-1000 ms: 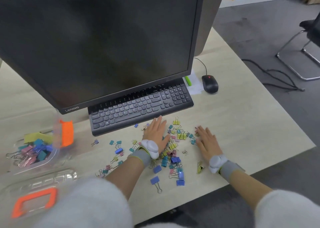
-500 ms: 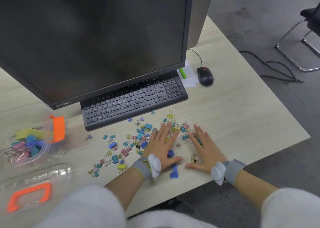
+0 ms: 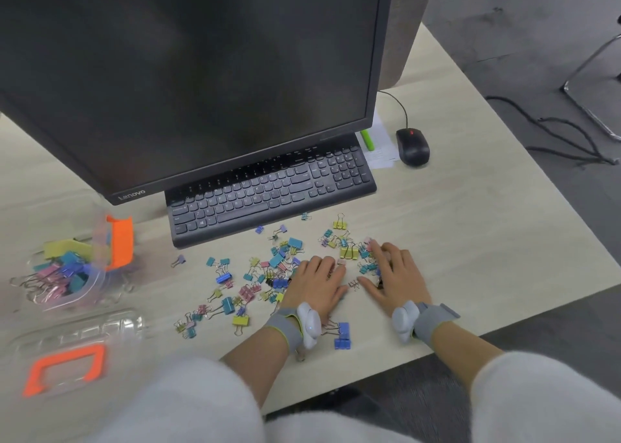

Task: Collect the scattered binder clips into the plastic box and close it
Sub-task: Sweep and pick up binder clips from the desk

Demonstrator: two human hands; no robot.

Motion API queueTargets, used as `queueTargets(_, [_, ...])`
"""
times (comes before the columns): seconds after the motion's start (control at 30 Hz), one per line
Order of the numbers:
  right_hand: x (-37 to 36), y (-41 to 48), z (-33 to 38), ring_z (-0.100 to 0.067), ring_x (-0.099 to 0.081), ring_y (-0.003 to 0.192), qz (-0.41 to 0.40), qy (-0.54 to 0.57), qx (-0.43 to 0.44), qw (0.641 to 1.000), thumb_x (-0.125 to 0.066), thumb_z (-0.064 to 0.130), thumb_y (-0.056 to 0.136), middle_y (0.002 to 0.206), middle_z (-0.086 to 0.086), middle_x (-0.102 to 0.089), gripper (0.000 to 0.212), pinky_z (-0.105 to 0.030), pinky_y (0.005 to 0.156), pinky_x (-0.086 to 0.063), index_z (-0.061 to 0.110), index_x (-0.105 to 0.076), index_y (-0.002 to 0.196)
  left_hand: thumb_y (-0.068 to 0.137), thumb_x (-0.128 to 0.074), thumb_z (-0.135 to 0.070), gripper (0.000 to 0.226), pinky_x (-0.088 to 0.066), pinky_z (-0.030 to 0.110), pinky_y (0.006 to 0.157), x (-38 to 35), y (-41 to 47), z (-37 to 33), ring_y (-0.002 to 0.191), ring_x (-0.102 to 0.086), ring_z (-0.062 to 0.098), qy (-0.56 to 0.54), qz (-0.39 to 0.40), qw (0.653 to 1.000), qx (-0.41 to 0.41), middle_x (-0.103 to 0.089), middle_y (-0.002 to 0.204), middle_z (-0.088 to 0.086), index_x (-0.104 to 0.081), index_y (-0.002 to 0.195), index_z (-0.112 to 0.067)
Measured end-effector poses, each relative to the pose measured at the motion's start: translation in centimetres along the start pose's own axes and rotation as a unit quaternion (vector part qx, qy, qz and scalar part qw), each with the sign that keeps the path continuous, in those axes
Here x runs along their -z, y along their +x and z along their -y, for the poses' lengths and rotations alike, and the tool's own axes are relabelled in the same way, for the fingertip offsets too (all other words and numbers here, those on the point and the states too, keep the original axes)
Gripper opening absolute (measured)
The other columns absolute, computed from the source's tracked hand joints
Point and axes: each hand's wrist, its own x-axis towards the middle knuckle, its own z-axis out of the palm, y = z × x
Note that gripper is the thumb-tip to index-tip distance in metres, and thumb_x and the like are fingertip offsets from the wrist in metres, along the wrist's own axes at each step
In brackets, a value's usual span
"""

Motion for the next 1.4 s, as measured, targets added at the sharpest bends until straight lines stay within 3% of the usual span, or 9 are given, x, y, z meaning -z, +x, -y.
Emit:
queueTargets(0.13, [-0.1,0.9,0.7,-0.029,-0.06,0.068,-0.015,0.002,0.004,1.0,-0.047,0.045,0.082,0.089,-0.013,-0.063,0.052,-0.029,0.054,-0.051,0.004,-0.066,0.107,0.098,-0.038,-0.035,0.035,-0.042,0.036,0.083,0.3,0.5,0.3,0.098,-0.053,0.03,-0.034,0.041,0.998,0.015,-0.058,0.108,0.012,-0.057,0.109,-0.007])
queueTargets(0.37, [0.6,2.2,1.4,-0.022,-0.058,0.044,-0.057,-0.023,0.019,0.998,-0.084,0.013,0.059,0.061,-0.005,-0.062,0.023,-0.02,0.031,-0.036,0.007,-0.069,0.076,0.064,-0.083,-0.037,0.024,-0.044,0.017,0.048,0.6,1.4,-0.4,0.056,-0.061,0.016,-0.013,-0.001,1.0,0.023,-0.062,0.06,-0.004,-0.067,0.061,-0.019])
queueTargets(0.5, [1.1,2.8,1.6,-0.025,-0.057,0.043,-0.027,-0.021,0.013,0.999,-0.081,0.012,0.065,0.06,-0.008,-0.061,0.019,-0.023,0.032,-0.037,0.004,-0.065,0.072,0.08,-0.072,-0.023,0.023,-0.047,0.026,0.054,1.1,1.6,-0.2,0.067,-0.062,0.025,-0.113,-0.007,0.989,0.1,-0.062,0.069,0.012,-0.065,0.07,-0.003])
queueTargets(0.6, [0.9,3.5,1.3,-0.031,-0.062,0.079,0.094,0.033,-0.086,0.991,-0.054,0.027,0.091,0.097,-0.01,-0.065,0.024,-0.033,0.059,-0.044,0.005,-0.056,0.102,0.098,-0.043,-0.027,0.035,-0.041,0.036,0.076,1.0,2.0,0.1,0.095,-0.054,0.028,-0.182,0.003,0.969,0.164,-0.059,0.095,0.018,-0.06,0.094,0.002])
queueTargets(0.67, [1.0,3.9,1.4,-0.031,-0.06,0.083,0.122,0.115,-0.169,0.971,-0.048,0.032,0.094,0.098,-0.01,-0.065,0.027,-0.03,0.063,-0.04,0.008,-0.053,0.105,0.101,-0.034,-0.03,0.039,-0.036,0.036,0.084,1.4,2.2,0.3,0.103,-0.047,0.026,-0.215,0.017,0.955,0.202,-0.055,0.105,0.017,-0.057,0.102,0.001])
queueTargets(0.8, [1.7,4.9,3.6,-0.027,-0.051,0.071,0.101,0.293,-0.263,0.914,-0.046,0.034,0.095,0.077,-0.012,-0.059,0.029,-0.027,0.062,-0.035,0.007,-0.058,0.095,0.1,-0.036,-0.026,0.037,-0.035,0.037,0.077,2.4,2.7,0.9,0.094,-0.049,0.032,-0.297,-0.016,0.923,0.246,-0.055,0.097,0.021,-0.057,0.094,0.004])
queueTargets(1.1, [3.0,7.1,10.5,-0.02,-0.048,0.061,0.129,0.48,-0.286,0.819,-0.052,0.016,0.086,0.066,-0.001,-0.058,0.023,-0.028,0.06,-0.036,0.017,-0.066,0.067,0.1,-0.04,-0.021,0.029,-0.03,0.037,0.072,5.1,1.3,3.7,0.076,-0.04,0.027,-0.412,-0.082,0.854,0.307,-0.041,0.077,0.014,-0.041,0.073,-0.008])
queueTargets(1.27, [3.9,8.3,14.3,-0.016,-0.04,0.04,0.176,0.482,-0.263,0.817,-0.048,0.017,0.085,0.051,0.0,-0.049,0.03,-0.023,0.043,-0.029,0.023,-0.057,0.057,0.099,-0.041,-0.023,0.04,-0.021,0.03,0.062,6.8,-0.3,6.0,0.07,-0.033,0.021,-0.453,-0.123,0.807,0.358,-0.033,0.063,-0.003,-0.029,0.061,-0.021])
queueTargets(1.4, [4.8,9.8,18.2,-0.015,-0.033,0.043,0.194,0.518,-0.237,0.798,-0.047,0.012,0.086,0.052,-0.001,-0.044,0.028,-0.019,0.042,-0.025,0.016,-0.055,0.06,0.098,-0.041,-0.026,0.025,-0.033,0.03,0.063,8.3,-2.3,9.2,0.068,-0.044,0.022,-0.471,-0.156,0.783,0.375,-0.051,0.076,0.006,-0.044,0.079,-0.01])
